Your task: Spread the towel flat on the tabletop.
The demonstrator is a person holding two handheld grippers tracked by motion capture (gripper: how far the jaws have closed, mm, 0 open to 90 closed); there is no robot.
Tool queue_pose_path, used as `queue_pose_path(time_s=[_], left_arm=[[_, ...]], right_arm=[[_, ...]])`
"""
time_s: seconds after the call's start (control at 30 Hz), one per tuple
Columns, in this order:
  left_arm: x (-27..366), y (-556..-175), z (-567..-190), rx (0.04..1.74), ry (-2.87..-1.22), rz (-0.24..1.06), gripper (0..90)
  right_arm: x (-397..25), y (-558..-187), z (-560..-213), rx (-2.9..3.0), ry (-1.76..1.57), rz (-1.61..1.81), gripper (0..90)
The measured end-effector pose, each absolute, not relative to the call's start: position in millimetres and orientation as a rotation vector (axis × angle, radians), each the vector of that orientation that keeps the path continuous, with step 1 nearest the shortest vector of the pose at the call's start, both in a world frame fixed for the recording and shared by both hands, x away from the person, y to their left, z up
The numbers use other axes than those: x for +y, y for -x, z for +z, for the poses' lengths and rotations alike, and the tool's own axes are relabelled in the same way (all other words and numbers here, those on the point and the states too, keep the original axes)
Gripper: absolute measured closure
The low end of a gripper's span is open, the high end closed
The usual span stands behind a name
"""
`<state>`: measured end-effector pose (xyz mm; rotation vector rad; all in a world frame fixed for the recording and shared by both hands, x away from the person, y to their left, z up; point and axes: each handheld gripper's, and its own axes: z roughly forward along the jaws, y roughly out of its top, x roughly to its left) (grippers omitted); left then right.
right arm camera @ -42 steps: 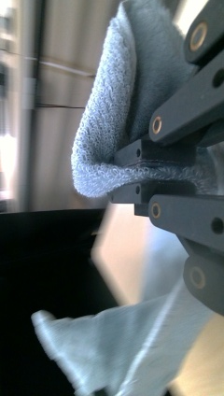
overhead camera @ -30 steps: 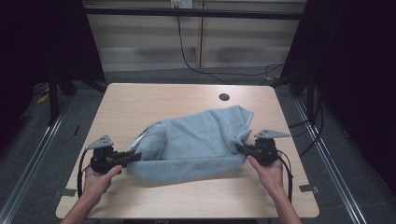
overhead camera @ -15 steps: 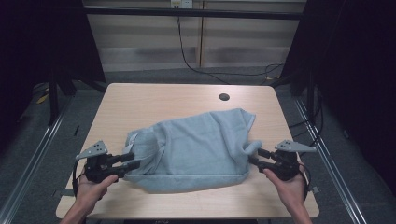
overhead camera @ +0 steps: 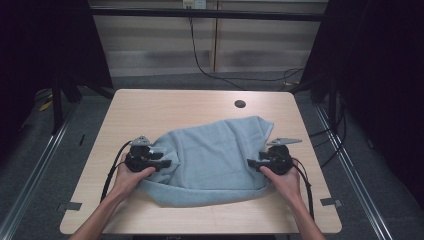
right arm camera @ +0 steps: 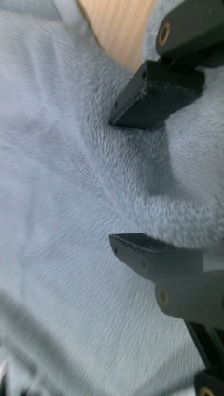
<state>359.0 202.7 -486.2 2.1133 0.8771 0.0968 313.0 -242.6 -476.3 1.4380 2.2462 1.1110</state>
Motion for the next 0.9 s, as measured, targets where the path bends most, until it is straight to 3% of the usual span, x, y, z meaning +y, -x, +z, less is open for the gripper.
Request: queue_pose_path(time_s=[0.07,0.17,0.27,0.43,0.6,0.7,0.9], left_arm=[[205,-349,-488,0.862,-2.12,0.093,55.8],[212,-334,-487,0.838,-2.126,0.052,58.4],[219,-318,-486,0.827,-2.138,0.044,58.5],[236,-296,-488,0.837,-2.028,0.007,57.9],[249,-303,-465,0.851,-1.894,0.057,57.1],[245,-312,-458,0.856,-1.911,0.113,57.0],[237,-345,-461,0.886,-1.981,0.151,59.2]], right_arm=[[-241,-316,-480,2.257,-1.471,1.079,47.1],[-240,-319,-475,2.25,-1.444,1.081,73.0],[-238,-327,-464,2.201,-1.427,1.12,80.4],[-227,-355,-439,2.147,-1.358,1.185,79.3],[-212,-366,-427,2.197,-1.288,1.286,58.2],[-213,-356,-421,2.182,-1.269,1.289,50.1],[-250,-327,-417,2.098,-1.301,1.284,53.8]])
